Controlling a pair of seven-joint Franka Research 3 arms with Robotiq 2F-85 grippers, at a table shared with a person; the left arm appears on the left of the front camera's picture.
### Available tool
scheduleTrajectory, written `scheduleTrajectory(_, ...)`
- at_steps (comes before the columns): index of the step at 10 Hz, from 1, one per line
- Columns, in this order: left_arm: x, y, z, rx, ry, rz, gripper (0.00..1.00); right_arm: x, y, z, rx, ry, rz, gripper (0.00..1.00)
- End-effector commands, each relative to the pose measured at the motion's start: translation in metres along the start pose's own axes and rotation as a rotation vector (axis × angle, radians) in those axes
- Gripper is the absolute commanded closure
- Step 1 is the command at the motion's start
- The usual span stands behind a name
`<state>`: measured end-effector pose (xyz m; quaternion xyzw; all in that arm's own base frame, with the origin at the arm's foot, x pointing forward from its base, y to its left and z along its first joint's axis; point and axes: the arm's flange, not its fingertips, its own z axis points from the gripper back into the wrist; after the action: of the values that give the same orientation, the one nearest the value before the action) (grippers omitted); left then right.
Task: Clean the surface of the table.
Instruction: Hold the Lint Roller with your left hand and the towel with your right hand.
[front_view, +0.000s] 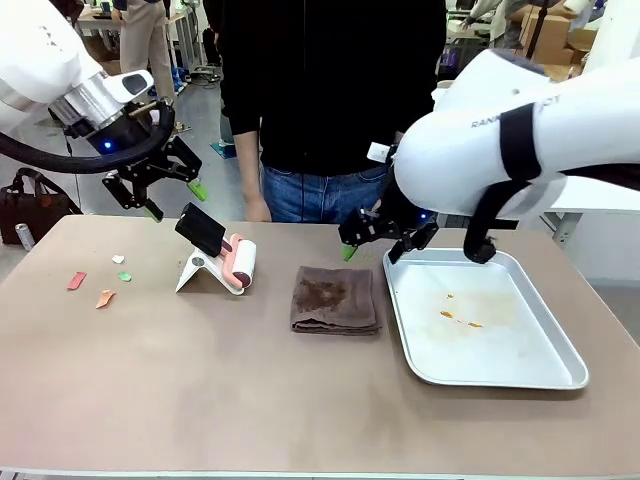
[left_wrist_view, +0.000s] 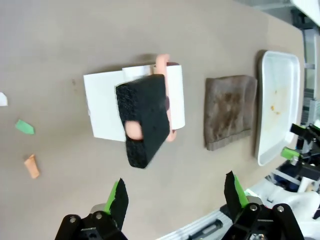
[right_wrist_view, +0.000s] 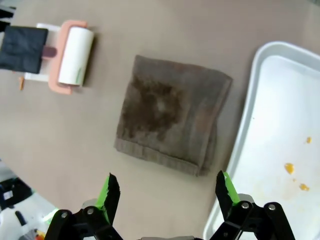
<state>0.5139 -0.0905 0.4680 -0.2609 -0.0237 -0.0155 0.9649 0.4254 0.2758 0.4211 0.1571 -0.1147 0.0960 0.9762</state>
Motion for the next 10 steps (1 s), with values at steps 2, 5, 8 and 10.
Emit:
scheduleTrajectory(2, 0.020, 0.031, -0.009, -0.112, 0.056, 0.000, 0.00, 0.011, 0.001, -0.013, 0.086, 0.049, -0.030, 0.00)
scheduleTrajectory(5, 0.024, 0.062, -0.027, -0.183, 0.016, -0.002, 0.00, 0.016, -0.001, -0.022, 0.125, 0.095, -0.024, 0.00)
scheduleTrajectory(8, 0.024, 0.076, -0.046, -0.278, 0.020, -0.038, 0.00, 0.024, 0.000, -0.029, 0.175, 0.148, -0.055, 0.00)
scheduleTrajectory(10, 0.024, 0.076, -0.053, -0.322, -0.001, -0.027, 0.00, 0.026, 0.003, -0.030, 0.155, 0.141, -0.075, 0.00)
